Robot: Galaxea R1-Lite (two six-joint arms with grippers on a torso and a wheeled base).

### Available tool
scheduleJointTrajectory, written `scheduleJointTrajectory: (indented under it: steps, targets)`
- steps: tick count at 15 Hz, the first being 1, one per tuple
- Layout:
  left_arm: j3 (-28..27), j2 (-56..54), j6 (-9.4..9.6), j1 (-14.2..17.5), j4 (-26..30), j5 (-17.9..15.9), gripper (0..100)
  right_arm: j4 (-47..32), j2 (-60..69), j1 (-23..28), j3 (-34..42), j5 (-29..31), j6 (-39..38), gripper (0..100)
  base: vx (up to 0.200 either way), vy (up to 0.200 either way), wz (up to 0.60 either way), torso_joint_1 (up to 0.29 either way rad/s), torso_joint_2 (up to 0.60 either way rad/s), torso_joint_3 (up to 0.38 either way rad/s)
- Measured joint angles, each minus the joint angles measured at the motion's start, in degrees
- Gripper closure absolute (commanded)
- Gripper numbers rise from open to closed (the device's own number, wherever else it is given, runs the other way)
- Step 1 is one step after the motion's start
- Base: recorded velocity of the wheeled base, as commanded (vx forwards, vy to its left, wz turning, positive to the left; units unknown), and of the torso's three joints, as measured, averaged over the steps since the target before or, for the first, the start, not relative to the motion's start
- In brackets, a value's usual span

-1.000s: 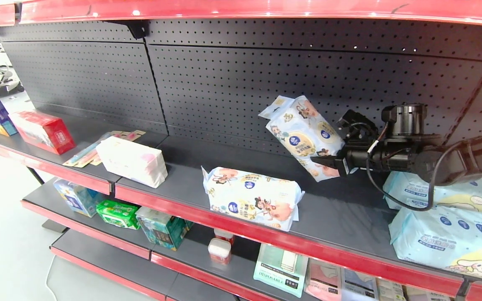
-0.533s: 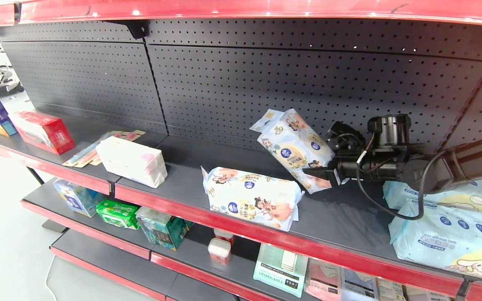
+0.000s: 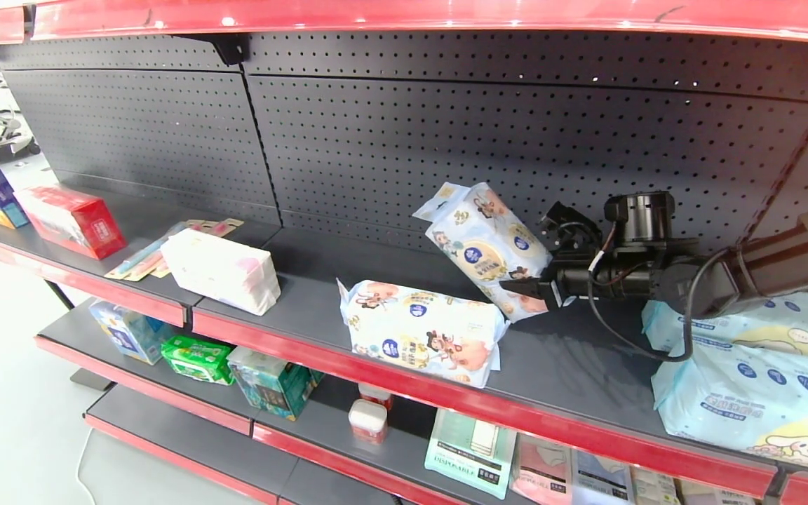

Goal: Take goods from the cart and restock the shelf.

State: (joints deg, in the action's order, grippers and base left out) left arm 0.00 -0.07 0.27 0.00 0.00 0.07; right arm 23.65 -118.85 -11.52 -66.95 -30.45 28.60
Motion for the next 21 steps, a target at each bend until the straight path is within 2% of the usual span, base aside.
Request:
scheduleJointTrajectory:
  steps: [2, 6, 21]
  targets:
    - [0.0, 0.0, -0.02, 0.0, 0.0, 0.02, 0, 0.0, -0.56, -0.13, -1.6, -0.33, -0.44, 100, 0.0, 0.0, 0.0, 0.0, 0.0, 0.0]
    - [0.0, 0.0, 0.0, 0.0, 0.0, 0.0, 0, 0.05, -2.1, -0.74, -3.08, -4.94, -1.45, 100, 0.0, 0.0, 0.0, 0.0, 0.0, 0.0]
    - [0.0, 0.0, 0.0, 0.0, 0.0, 0.0, 0, 0.13, -3.12, -0.68, -3.3, -5.07, -1.26, 100, 0.0, 0.0, 0.0, 0.0, 0.0, 0.0]
